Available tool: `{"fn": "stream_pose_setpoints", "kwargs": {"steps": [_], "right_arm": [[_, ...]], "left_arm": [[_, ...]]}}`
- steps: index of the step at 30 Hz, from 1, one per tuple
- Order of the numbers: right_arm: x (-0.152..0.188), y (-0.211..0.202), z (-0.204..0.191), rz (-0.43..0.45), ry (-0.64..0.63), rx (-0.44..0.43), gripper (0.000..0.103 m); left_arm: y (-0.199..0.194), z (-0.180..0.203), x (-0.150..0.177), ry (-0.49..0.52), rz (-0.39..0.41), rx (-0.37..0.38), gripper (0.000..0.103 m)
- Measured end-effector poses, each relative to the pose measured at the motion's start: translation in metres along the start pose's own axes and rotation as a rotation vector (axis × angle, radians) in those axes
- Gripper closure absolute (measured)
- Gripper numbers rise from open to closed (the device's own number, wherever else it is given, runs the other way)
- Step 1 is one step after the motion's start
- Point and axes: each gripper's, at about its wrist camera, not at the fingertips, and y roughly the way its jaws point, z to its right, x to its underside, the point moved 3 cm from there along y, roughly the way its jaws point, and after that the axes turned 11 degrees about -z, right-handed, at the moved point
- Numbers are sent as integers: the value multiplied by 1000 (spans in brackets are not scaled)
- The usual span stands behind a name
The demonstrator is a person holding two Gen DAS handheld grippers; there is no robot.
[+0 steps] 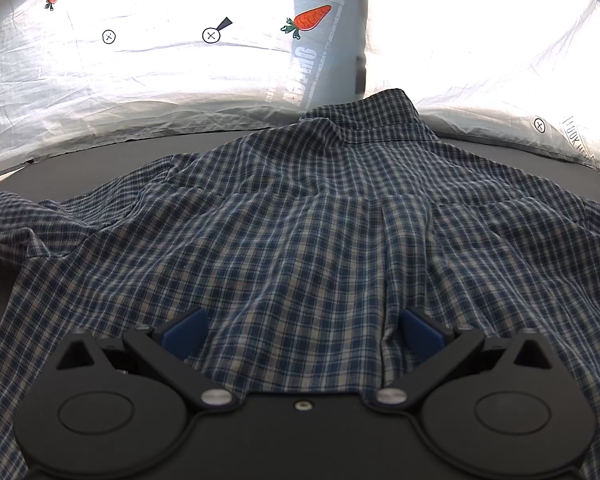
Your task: Fold clothes
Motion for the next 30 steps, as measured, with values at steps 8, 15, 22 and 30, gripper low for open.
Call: {"fn": "stream_pose_setpoints", "kwargs": {"steps": [8, 15, 22, 30], "right_arm": [[0, 0, 1, 0, -1, 0, 0], [0, 0, 0, -1, 1, 2, 0], [-5, 3, -1, -9, 42, 22, 0], [-13, -13, 12, -223, 24, -87, 4]], "left_arm": [[5, -49, 59, -62, -199, -51, 100], [8, -55, 78, -18, -251, -88, 98], [-38, -64, 68, -154, -177, 113, 49], [-103, -42, 114, -73, -184, 340, 16]]}}
